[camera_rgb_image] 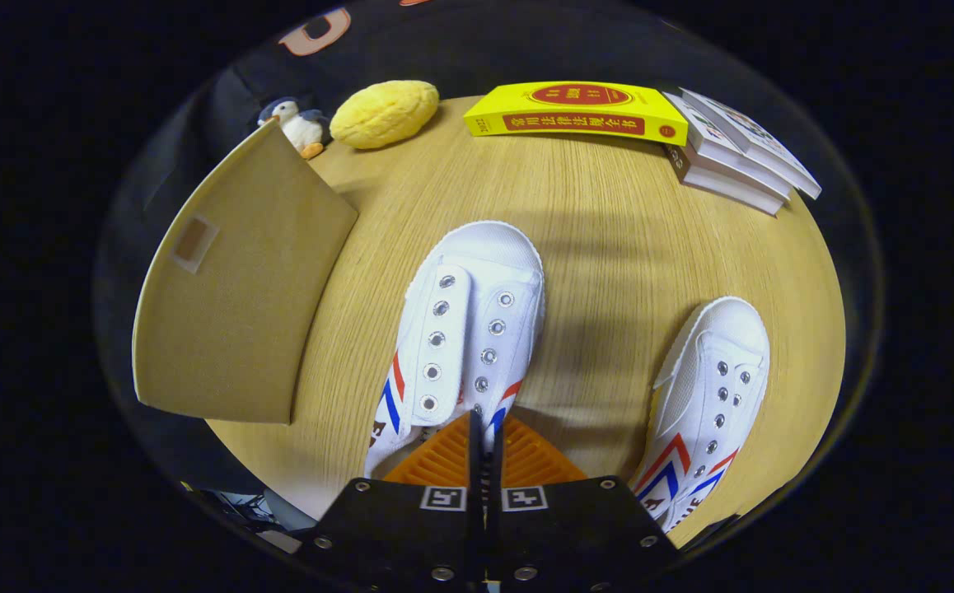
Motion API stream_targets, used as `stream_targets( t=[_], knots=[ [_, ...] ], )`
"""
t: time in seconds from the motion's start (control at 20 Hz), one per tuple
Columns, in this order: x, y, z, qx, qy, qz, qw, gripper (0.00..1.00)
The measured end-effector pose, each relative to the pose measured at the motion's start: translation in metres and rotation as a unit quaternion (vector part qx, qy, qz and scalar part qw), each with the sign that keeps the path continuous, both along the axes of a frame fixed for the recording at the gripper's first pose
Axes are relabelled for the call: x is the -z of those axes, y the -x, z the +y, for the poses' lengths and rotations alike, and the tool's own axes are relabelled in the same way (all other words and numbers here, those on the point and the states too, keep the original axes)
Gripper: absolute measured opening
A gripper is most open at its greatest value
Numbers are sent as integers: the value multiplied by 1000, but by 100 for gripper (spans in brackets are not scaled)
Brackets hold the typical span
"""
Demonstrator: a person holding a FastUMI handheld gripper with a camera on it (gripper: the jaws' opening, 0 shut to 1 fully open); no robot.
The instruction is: Open the storage box then place both shoes into the box .Put the left shoe in first, then the right shoe, with the right side of both shoes facing outward in a uniform manner.
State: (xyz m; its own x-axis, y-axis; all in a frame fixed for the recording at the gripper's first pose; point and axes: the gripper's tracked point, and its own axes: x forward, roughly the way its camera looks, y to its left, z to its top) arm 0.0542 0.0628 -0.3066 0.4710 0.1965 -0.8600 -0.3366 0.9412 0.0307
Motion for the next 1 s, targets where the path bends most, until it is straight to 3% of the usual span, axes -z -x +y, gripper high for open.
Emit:
stream_targets(
  t=[0.1,0.2,0.3,0.45,0.6,0.8,0.9,0.95,1.0],
  knots=[
    [-5,1,1,18,-48,2,999,0],
    [-17,-7,16,7,-124,-19,992,0],
    [-20,3,20,13,-160,8,987,0],
    [-16,4,21,36,-186,20,982,0],
    [-19,8,24,42,-175,15,984,0],
    [-38,10,34,80,-245,16,966,0],
    [-54,6,44,99,-299,11,949,0],
    [-57,2,42,102,-298,1,949,0],
    [-49,6,37,97,-272,3,957,0]
  ],
)
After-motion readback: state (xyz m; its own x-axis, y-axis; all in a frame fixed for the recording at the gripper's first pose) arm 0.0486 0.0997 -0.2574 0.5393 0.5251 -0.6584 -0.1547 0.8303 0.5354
